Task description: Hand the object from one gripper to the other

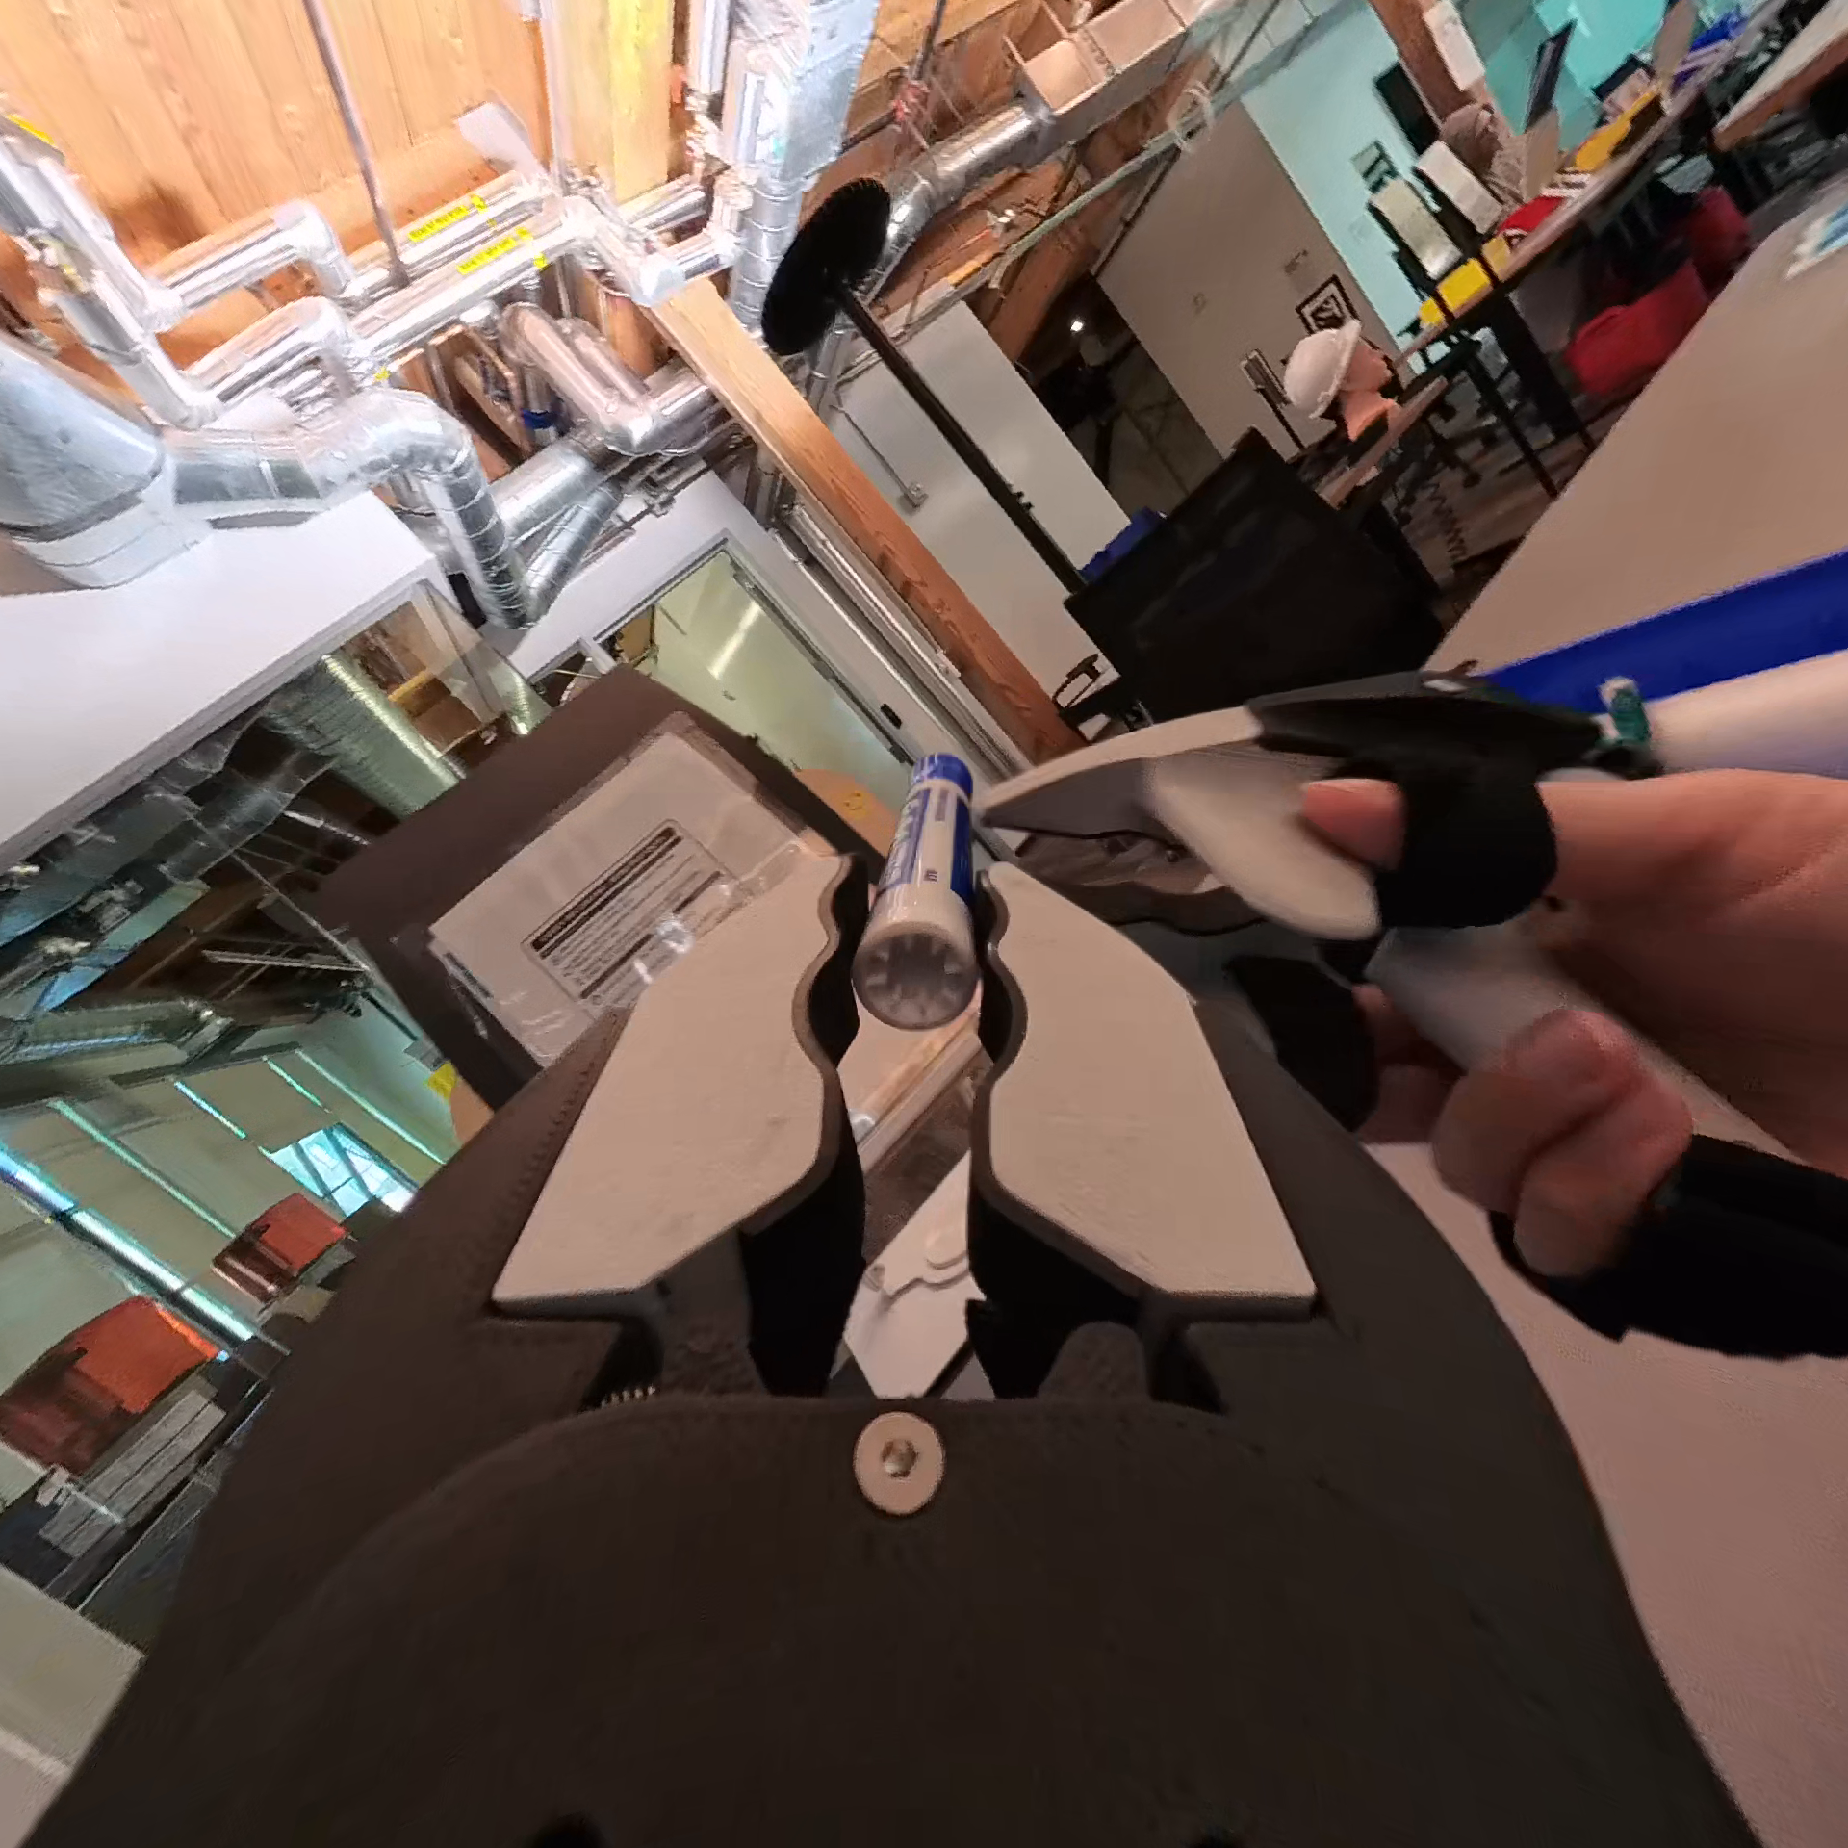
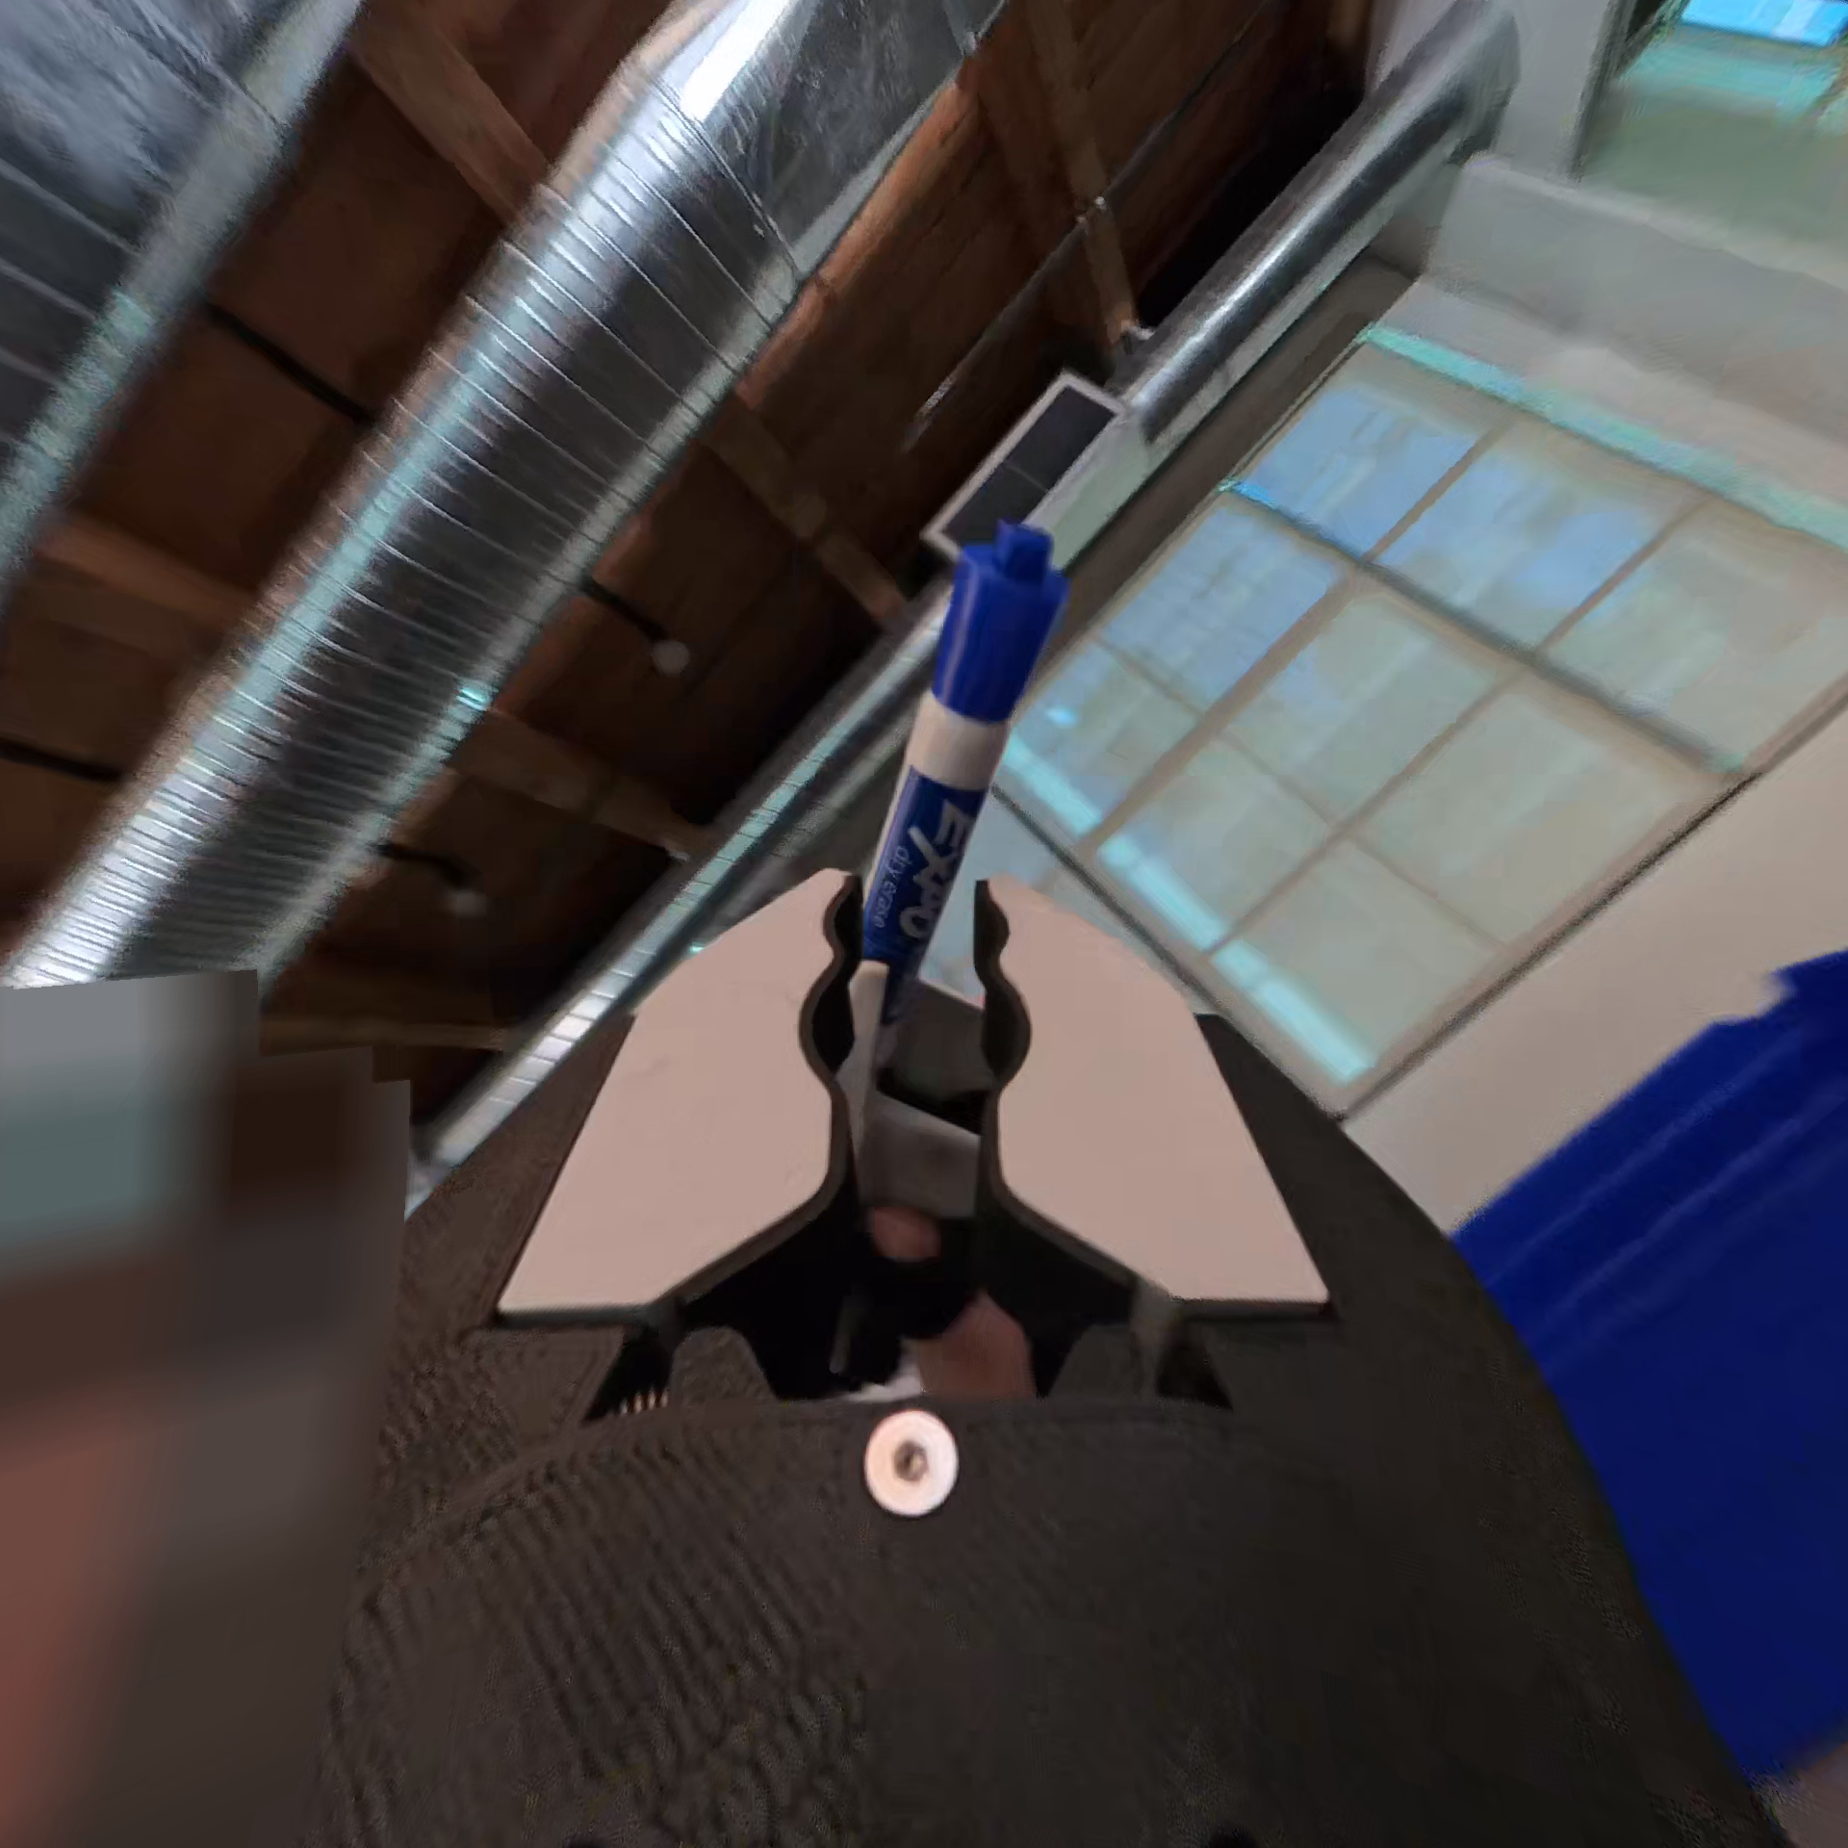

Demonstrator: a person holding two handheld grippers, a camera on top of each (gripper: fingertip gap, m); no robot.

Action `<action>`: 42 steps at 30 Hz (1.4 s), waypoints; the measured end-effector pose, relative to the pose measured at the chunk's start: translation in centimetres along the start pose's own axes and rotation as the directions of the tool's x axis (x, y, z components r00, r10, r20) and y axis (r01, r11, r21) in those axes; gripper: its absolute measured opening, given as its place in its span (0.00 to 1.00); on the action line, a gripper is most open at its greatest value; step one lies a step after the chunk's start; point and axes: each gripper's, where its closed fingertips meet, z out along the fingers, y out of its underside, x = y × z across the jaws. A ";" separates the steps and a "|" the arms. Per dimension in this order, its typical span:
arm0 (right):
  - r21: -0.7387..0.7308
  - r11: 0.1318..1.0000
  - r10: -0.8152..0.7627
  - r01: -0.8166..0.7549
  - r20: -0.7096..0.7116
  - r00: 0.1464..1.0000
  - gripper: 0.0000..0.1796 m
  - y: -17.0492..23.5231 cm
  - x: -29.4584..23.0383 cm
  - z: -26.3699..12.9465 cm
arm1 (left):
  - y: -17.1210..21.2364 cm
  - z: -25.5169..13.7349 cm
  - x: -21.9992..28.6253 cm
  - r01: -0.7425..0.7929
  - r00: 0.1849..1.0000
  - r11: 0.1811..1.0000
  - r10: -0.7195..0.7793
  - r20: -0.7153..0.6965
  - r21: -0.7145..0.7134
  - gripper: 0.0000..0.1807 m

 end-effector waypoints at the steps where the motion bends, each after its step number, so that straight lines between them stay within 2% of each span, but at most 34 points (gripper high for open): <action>1: -0.006 0.994 -0.114 0.114 -0.044 0.993 0.14 -0.6 0.2 -0.3 | 0.0 -0.2 -0.7 0.029 1.000 1.000 -0.029 0.004 0.004 0.11; 2: -0.030 0.970 -0.244 0.242 -0.100 0.965 0.14 -1.1 0.4 -0.5 | 0.0 -0.3 -1.4 0.081 0.997 0.997 -0.081 -0.004 0.001 0.11; 3: -0.092 0.915 -0.404 0.394 -0.163 0.900 0.14 -1.5 0.8 -0.8 | 0.1 -0.4 -1.9 0.153 0.988 0.988 -0.154 -0.020 -0.007 0.11; 4: -0.203 0.802 -0.597 0.562 -0.219 0.772 0.14 -1.7 1.5 -1.0 | 0.2 -0.5 -2.3 0.232 0.971 0.972 -0.233 -0.046 -0.015 0.11; 5: -0.342 0.609 -0.793 0.716 -0.232 0.563 0.15 -1.9 2.0 -1.2 | 0.4 -0.5 -2.5 0.306 0.949 0.951 -0.308 -0.073 -0.029 0.11; 6: -0.459 0.364 -0.931 0.810 -0.206 0.302 0.17 -2.4 2.2 -1.4 | 0.6 -0.5 -2.6 0.368 0.923 0.928 -0.371 -0.098 -0.054 0.11; 7: -0.523 0.126 -0.987 0.843 -0.155 0.051 0.20 -2.9 1.8 -1.4 | 0.9 -0.5 -2.6 0.414 0.899 0.906 -0.422 -0.121 -0.086 0.11; 8: -0.546 -0.078 -0.981 0.834 -0.106 -0.161 0.23 -3.1 0.9 -1.2 | 1.2 -0.5 -2.6 0.451 0.876 0.886 -0.463 -0.137 -0.111 0.11; 9: -0.544 -0.243 -0.942 0.803 -0.066 -0.330 0.26 -3.0 -0.2 -1.0 | 1.4 -0.5 -2.6 0.480 0.856 0.868 -0.496 -0.149 -0.128 0.11; 10: -0.529 -0.373 -0.889 0.762 -0.032 -0.457 0.29 -2.7 -1.1 -0.7 | 1.5 -0.5 -2.6 0.500 0.839 0.853 -0.519 -0.161 -0.146 0.11; 11: -0.522 -0.466 -0.845 0.714 0.022 -0.535 0.27 -2.1 -1.4 -0.5 | 1.6 -0.5 -2.6 0.513 0.828 0.844 -0.535 -0.167 -0.160 0.11; 12: -0.535 -0.517 -0.819 0.668 0.081 -0.569 0.25 -1.6 -1.0 -0.5 | 1.6 -0.6 -2.6 0.519 0.822 0.838 -0.543 -0.170 -0.166 0.11; 17: -0.627 -0.594 -0.752 0.505 0.209 -0.625 0.25 -2.0 1.7 -1.3 | 1.3 -0.9 -1.7 0.499 0.817 0.839 -0.539 -0.204 -0.219 0.11; 21: -0.612 -0.667 -0.685 0.424 0.282 -0.672 0.17 -1.8 2.5 -1.8 | 0.9 -1.0 -0.4 0.451 0.828 0.860 -0.503 -0.247 -0.238 0.11; 24: -0.623 -0.673 -0.680 0.400 0.308 -0.665 0.11 -1.8 3.2 -2.2 | 1.2 -0.8 0.3 0.424 0.833 0.868 -0.486 -0.265 -0.258 0.11; 26: -0.641 -0.643 -0.721 0.418 0.322 -0.614 0.11 -1.6 3.9 -2.4 | 1.5 -0.8 0.4 0.443 0.816 0.855 -0.509 -0.274 -0.270 0.11; 29: -0.685 -0.526 -0.832 0.504 0.291 -0.472 0.10 -1.1 4.5 -2.6 | 0.8 -0.7 0.1 0.519 0.768 0.826 -0.563 -0.304 -0.218 0.12; 30: -0.704 -0.473 -0.867 0.529 0.268 -0.419 0.10 -1.0 4.7 -2.7 | 0.7 -0.7 -0.3 0.532 0.767 0.822 -0.569 -0.297 -0.202 0.16; 31: -0.717 -0.404 -0.907 0.568 0.234 -0.349 0.10 -1.0 4.7 -2.6 | 0.7 -0.7 -0.7 0.529 0.774 0.826 -0.564 -0.287 -0.195 0.25; 33: -0.738 -0.181 -0.983 0.649 0.121 -0.137 0.10 -1.0 4.6 -2.5 | 1.1 -0.7 -1.1 0.486 0.807 0.851 -0.524 -0.272 -0.198 0.38; 35: -0.730 0.155 -0.981 0.665 -0.032 0.193 0.10 -0.7 4.4 -2.2 | 1.7 -0.7 -1.2 0.403 0.858 0.895 -0.443 -0.261 -0.193 0.40; 37: -0.653 0.514 -0.816 0.557 -0.172 0.551 0.10 -0.5 3.6 -1.8 | 2.4 -0.4 -1.0 0.306 0.907 0.934 -0.344 -0.241 -0.184 0.40; 38: -0.593 0.663 -0.682 0.458 -0.225 0.695 0.10 -0.5 3.2 -1.7 | 2.7 -0.2 -0.6 0.260 0.924 0.949 -0.299 -0.238 -0.179 0.40; 39: -0.528 0.777 -0.534 0.344 -0.260 0.805 0.10 -0.7 2.9 -1.6 | 2.9 0.1 -0.1 0.210 0.939 0.963 -0.247 -0.239 -0.170 0.41; 40: -0.464 0.855 -0.388 0.231 -0.277 0.879 0.10 -0.8 2.6 -1.6 | 3.1 0.4 0.5 0.159 0.952 0.974 -0.195 -0.235 -0.161 0.41; 42: -0.366 0.929 -0.159 0.049 -0.278 0.947 0.10 -0.8 2.8 -1.7 | 3.5 0.9 1.8 0.114 0.963 0.982 -0.147 -0.227 -0.153 0.37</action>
